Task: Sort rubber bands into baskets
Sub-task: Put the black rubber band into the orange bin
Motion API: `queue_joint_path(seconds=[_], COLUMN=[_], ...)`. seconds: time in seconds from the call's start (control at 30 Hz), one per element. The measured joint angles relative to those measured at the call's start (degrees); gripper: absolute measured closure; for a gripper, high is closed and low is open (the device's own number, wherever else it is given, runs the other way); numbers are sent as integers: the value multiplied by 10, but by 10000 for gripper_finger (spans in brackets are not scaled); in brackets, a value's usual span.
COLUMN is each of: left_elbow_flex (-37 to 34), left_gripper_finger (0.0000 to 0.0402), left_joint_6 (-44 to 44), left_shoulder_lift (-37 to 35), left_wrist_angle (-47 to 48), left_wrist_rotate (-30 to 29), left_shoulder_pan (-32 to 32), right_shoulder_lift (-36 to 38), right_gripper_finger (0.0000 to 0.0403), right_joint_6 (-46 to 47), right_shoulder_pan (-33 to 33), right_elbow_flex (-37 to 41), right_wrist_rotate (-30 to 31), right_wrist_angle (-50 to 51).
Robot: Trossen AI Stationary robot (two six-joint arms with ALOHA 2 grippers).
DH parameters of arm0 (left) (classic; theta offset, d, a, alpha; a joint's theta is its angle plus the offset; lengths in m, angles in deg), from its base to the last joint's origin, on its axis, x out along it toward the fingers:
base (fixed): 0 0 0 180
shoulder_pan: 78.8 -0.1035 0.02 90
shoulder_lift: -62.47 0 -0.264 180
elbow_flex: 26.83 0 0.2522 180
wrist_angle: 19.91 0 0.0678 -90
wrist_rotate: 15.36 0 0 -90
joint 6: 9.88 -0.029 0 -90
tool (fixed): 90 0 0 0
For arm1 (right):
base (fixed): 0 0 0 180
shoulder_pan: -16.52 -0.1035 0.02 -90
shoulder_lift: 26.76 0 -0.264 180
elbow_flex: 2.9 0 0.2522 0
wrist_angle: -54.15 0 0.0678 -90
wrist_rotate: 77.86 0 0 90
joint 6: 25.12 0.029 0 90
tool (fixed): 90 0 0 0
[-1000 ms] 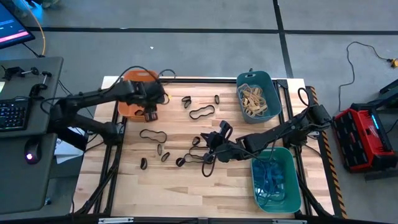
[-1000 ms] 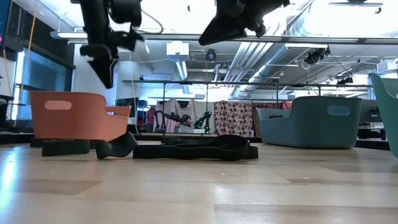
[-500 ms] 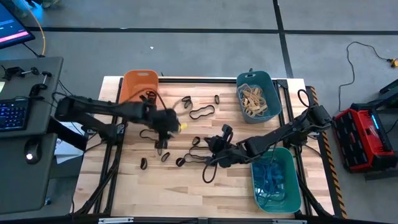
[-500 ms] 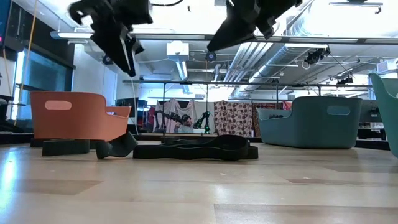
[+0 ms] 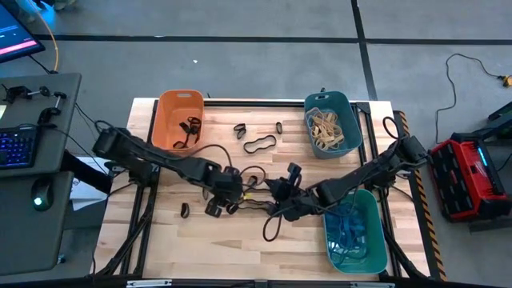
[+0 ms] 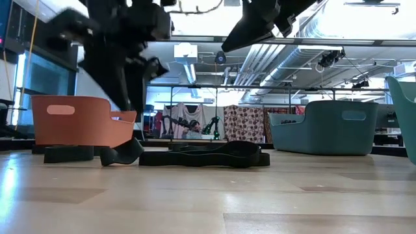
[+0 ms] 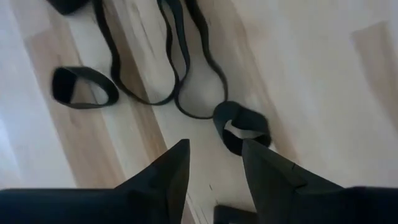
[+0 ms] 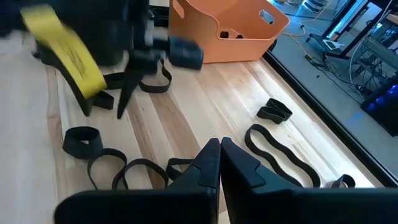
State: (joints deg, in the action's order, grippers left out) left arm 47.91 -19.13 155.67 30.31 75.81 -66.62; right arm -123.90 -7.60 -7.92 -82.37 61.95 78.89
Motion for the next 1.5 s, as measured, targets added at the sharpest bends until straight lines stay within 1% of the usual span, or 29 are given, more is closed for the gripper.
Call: queue_joint_path(seconds=[0.17, 0.33, 0.47, 0.6, 0.73, 0.83, 0.9, 1.03, 1.23, 1.37, 1.5], left_elbow_flex=[0, 0, 0, 0, 0, 0, 0, 0, 0, 0, 0], left_gripper_finger=[259, 259, 261, 284, 332, 379, 394, 392, 398, 398, 398], left_joint_6=[-18, -19, -19, -33, -41, -49, -47, -36, -7, 46, 76], left_shoulder_lift=[44, 70, 90, 111, 118, 104, 87, 48, -21, -76, -136], left_wrist_angle=[-14, -35, -59, -86, -79, -68, -58, -31, 28, 84, 135], left_wrist_rotate=[10, 15, 50, 71, 73, 67, 63, 53, -8, -38, -71], left_shoulder_pan=[0, 0, 0, 0, 1, 0, 0, -2, -8, -35, -75], right_shoulder_lift=[0, 0, 0, 0, 0, 0, 0, 0, 0, 0, 0], right_gripper_finger=[403, 403, 403, 403, 403, 403, 403, 403, 403, 403, 403], right_joint_6=[0, 0, 0, 0, 5, 5, 5, 4, 5, 5, 3], right_shoulder_pan=[-6, -8, -7, -7, -7, -7, -7, -7, -7, -7, -6], right_elbow_flex=[0, 0, 0, 0, 0, 0, 0, 0, 0, 0, 0], right_wrist_rotate=[1, 7, 7, 7, 7, 7, 7, 7, 6, 6, 6], right_wrist_angle=[1, 3, 6, 9, 13, 13, 15, 16, 18, 18, 17])
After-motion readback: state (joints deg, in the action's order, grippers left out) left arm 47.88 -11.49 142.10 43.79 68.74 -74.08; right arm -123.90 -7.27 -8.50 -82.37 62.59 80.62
